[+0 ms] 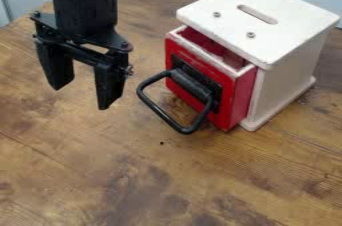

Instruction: Close the drawer

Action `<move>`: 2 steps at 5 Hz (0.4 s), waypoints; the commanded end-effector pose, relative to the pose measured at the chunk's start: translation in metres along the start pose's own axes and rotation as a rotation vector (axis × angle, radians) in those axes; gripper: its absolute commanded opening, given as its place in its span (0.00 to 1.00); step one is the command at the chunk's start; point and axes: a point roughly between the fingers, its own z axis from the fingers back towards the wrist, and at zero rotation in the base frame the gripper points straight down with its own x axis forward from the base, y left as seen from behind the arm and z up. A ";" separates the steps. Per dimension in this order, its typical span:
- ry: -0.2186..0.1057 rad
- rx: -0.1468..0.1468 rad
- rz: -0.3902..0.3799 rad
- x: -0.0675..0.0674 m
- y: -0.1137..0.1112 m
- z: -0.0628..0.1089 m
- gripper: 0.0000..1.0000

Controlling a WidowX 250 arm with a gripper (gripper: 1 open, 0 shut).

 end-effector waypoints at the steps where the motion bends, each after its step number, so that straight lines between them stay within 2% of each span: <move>1: -0.160 0.007 0.024 0.009 -0.005 0.000 1.00; 2: -0.241 0.007 0.050 0.004 -0.009 -0.017 1.00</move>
